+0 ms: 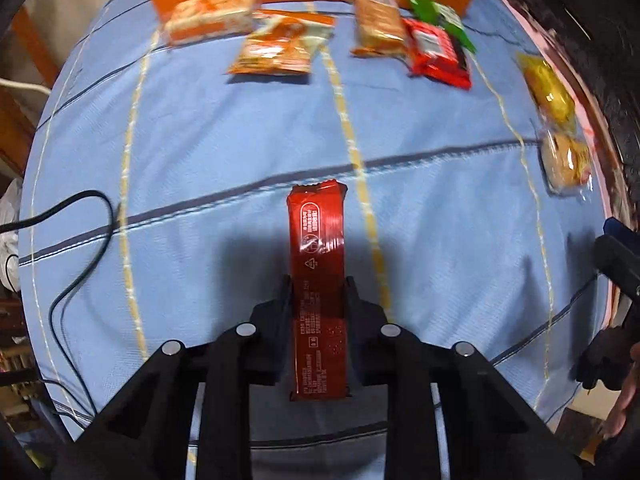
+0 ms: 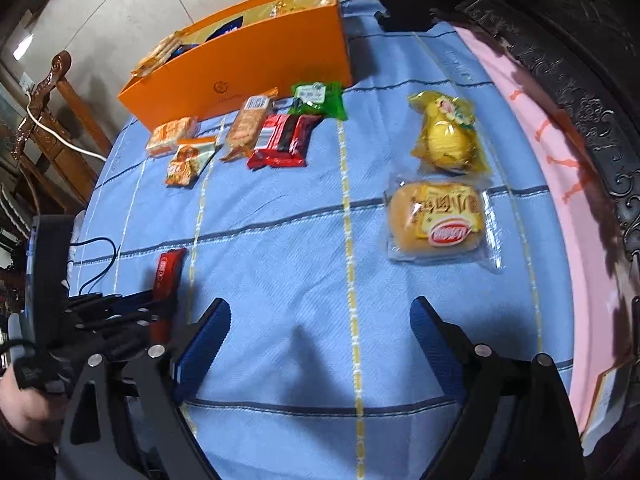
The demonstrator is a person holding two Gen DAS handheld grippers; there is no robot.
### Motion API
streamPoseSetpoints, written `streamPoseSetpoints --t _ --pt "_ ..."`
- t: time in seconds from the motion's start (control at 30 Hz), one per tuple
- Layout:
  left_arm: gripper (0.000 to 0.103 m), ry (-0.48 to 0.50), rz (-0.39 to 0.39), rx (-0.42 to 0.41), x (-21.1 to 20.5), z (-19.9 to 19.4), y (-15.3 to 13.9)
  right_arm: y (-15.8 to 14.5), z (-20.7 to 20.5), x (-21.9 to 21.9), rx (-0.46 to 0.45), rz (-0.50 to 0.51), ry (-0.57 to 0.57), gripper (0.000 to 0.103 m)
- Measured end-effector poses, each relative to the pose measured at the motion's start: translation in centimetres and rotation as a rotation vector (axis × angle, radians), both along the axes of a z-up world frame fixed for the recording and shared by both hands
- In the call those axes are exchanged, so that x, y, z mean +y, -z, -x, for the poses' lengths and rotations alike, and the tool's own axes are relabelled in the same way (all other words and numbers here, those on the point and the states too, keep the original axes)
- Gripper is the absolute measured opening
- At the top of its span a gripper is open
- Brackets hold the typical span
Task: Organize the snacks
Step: 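Grasp the red wafer bar with the left gripper while the right grasps the red-black snack pack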
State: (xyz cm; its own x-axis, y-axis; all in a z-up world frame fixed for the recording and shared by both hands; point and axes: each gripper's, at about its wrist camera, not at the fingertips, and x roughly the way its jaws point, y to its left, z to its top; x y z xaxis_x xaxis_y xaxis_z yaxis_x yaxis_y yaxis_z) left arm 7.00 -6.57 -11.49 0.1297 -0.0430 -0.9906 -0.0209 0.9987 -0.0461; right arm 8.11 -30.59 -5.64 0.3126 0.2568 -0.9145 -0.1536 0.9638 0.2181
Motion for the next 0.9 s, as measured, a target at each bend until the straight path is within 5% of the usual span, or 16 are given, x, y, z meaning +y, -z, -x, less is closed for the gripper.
streamPoseSetpoints --t 0.33,0.7,0.9 --pt "0.023 -0.106 0.01 -0.092 5.6 -1.1 -3.1 -0.6 -5.2 2.8 -0.043 0.028 -0.056 0.092" --pt "0.023 -0.137 0.038 -0.072 6.1 -3.5 -2.7 1.7 -13.8 7.0 -0.084 0.123 -0.061 0.091" --pt "0.023 -0.144 0.047 -0.053 6.8 -4.2 -1.9 4.4 -15.5 8.6 0.007 0.136 -0.101 0.07"
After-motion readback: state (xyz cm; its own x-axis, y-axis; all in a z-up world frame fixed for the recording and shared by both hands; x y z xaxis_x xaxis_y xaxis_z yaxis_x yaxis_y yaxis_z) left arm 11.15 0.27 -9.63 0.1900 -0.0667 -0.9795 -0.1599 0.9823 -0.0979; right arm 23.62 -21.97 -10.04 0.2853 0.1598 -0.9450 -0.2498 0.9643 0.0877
